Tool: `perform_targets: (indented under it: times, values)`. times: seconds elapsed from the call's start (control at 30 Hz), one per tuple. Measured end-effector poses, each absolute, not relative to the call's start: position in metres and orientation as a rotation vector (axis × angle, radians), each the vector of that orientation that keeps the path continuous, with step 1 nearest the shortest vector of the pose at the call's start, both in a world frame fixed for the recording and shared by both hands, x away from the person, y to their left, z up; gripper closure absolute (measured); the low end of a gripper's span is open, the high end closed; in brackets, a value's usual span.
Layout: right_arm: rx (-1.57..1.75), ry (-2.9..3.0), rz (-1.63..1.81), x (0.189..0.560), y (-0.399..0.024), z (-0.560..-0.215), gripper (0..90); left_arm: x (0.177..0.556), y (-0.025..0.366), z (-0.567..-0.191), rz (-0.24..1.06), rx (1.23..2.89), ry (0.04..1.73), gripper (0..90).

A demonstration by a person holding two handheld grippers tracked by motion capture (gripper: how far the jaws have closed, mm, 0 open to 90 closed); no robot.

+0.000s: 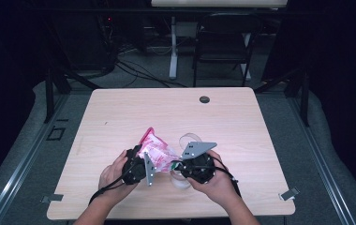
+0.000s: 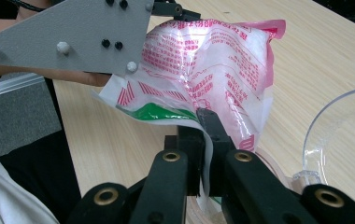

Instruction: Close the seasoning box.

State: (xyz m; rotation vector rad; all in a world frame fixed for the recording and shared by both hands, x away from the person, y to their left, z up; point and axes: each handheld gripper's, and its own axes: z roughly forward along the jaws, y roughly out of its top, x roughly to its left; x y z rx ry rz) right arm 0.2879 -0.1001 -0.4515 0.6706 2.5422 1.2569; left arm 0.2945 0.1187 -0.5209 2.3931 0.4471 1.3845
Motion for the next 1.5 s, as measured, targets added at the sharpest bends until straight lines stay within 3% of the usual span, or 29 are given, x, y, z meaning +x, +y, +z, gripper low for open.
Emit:
perform_targets:
  times: [0.67, 1.5]
  values:
    - [0.67, 2.551, 1.247, 0.288, -0.107, -0.451, 89.3, 0.296, 0.11, -0.506, 1.506, 2.495, 0.261, 57.9]
    - [0.663, 2.549, 1.238, 0.287, -0.11, -0.452, 89.3, 0.294, 0.104, -0.5, 1.62, 2.526, 0.152, 58.2]
